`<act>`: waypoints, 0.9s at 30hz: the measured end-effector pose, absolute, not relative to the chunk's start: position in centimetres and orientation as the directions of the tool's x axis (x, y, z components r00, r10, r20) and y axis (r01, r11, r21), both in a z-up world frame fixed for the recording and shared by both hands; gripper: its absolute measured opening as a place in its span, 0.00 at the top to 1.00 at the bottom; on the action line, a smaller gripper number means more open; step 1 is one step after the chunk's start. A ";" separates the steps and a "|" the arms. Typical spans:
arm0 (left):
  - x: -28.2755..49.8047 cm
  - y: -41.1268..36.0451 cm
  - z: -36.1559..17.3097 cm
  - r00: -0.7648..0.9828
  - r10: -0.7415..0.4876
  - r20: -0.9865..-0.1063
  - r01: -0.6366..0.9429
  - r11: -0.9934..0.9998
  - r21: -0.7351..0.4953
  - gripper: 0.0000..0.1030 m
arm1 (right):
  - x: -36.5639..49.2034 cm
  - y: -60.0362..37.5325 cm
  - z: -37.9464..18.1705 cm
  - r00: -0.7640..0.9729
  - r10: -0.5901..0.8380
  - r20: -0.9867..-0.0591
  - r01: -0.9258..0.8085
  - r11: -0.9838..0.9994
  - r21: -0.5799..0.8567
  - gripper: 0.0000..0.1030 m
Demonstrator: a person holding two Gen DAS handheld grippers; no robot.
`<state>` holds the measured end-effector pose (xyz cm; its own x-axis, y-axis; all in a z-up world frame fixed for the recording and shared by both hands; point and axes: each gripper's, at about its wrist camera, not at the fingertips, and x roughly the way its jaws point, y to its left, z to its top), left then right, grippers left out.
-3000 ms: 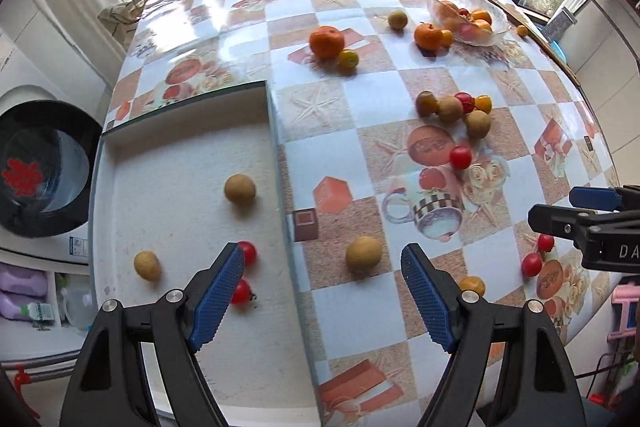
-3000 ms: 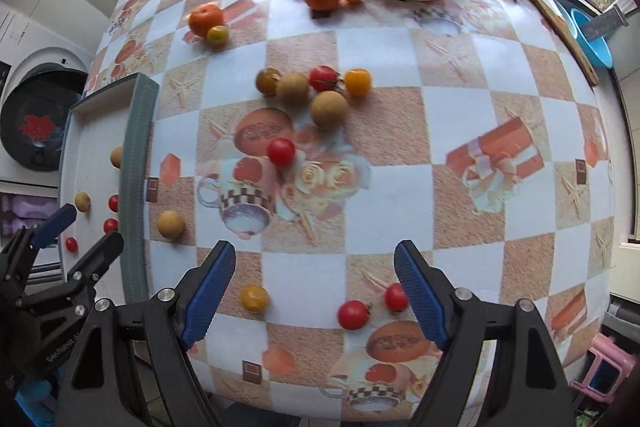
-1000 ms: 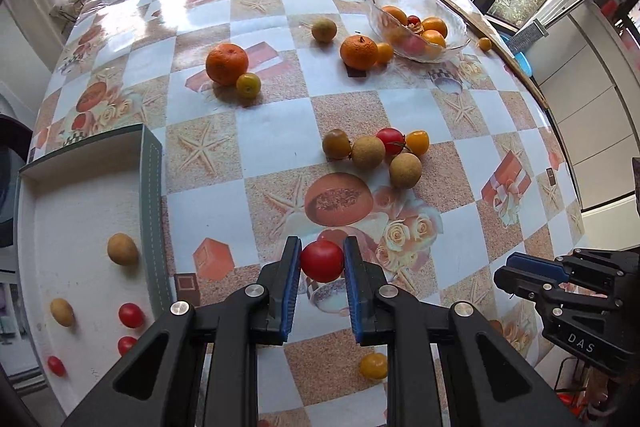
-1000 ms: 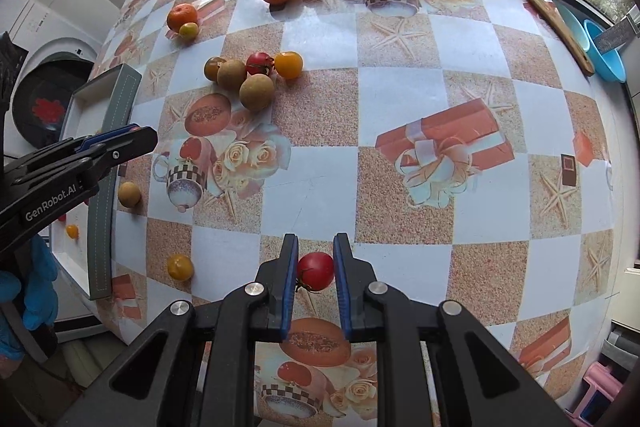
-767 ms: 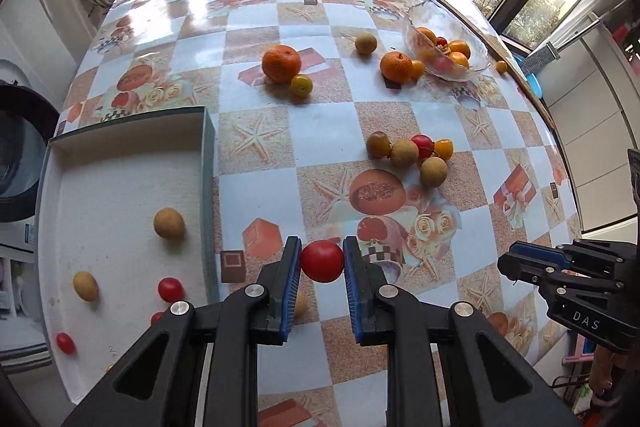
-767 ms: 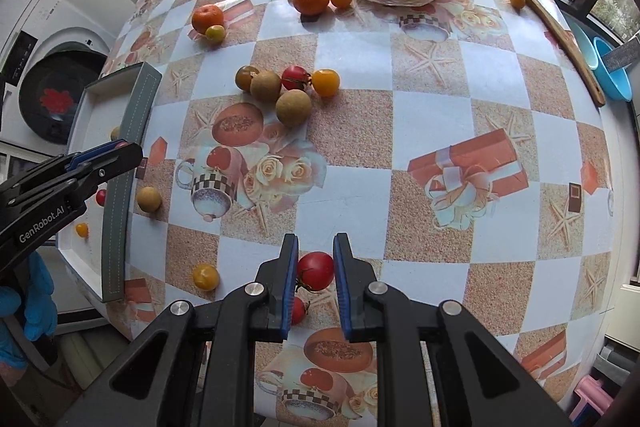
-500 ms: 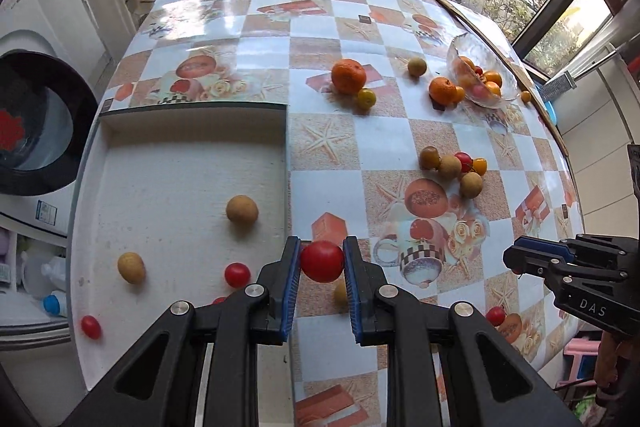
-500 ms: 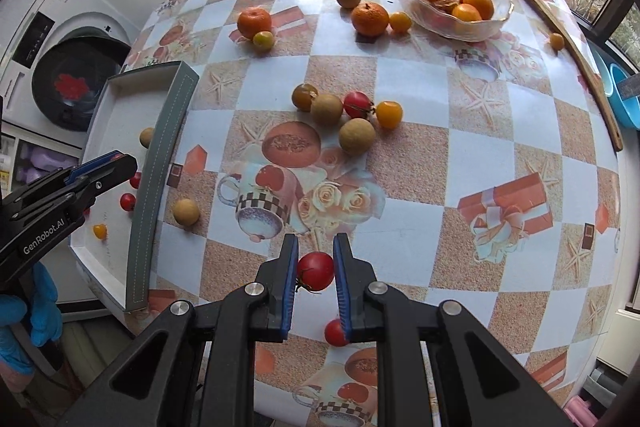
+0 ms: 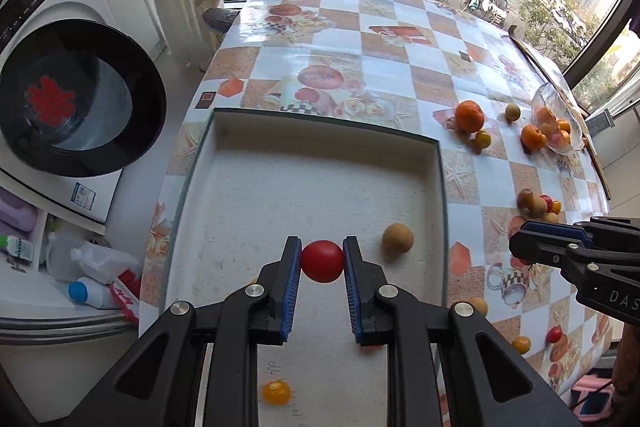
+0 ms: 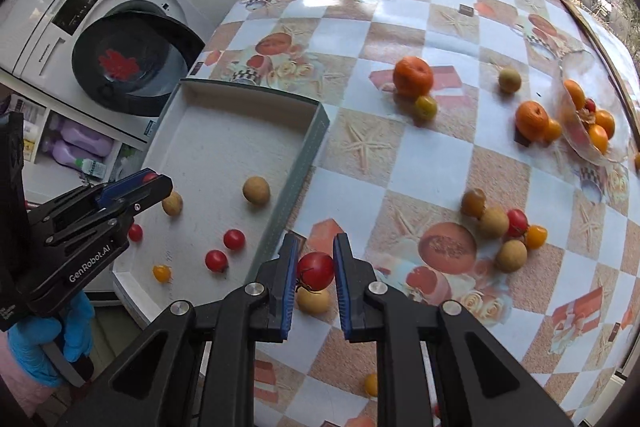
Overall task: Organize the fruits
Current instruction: 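Carry both red tomatoes into the white tray and open both grippers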
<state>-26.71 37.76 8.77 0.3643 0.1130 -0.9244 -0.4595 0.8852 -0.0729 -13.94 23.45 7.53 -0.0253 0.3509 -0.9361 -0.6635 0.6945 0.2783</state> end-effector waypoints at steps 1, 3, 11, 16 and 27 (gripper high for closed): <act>-26.5 38.3 8.5 0.360 0.119 -0.925 -0.462 0.884 -0.066 0.78 | -13.9 24.5 7.5 -0.032 0.355 -0.934 -0.668 0.688 0.284 0.81; -26.1 39.3 7.9 0.353 0.126 -0.927 -0.470 0.881 -0.059 0.78 | -13.7 26.5 7.1 -0.043 0.359 -0.932 -0.676 0.677 0.291 0.81; -24.2 41.6 5.0 0.304 0.137 -0.943 -0.490 0.871 -0.031 0.78 | -12.3 31.9 4.7 -0.068 0.344 -0.937 -0.672 0.678 0.298 0.81; -23.7 42.1 3.3 0.261 0.145 -0.954 -0.494 0.869 -0.004 0.78 | -11.0 33.7 2.7 -0.079 0.314 -0.946 -0.659 0.696 0.286 0.81; -23.6 42.1 2.4 0.235 0.148 -0.961 -0.465 0.885 0.023 0.77 | -10.8 35.2 0.2 -0.083 0.243 -0.967 -0.689 0.687 0.232 0.81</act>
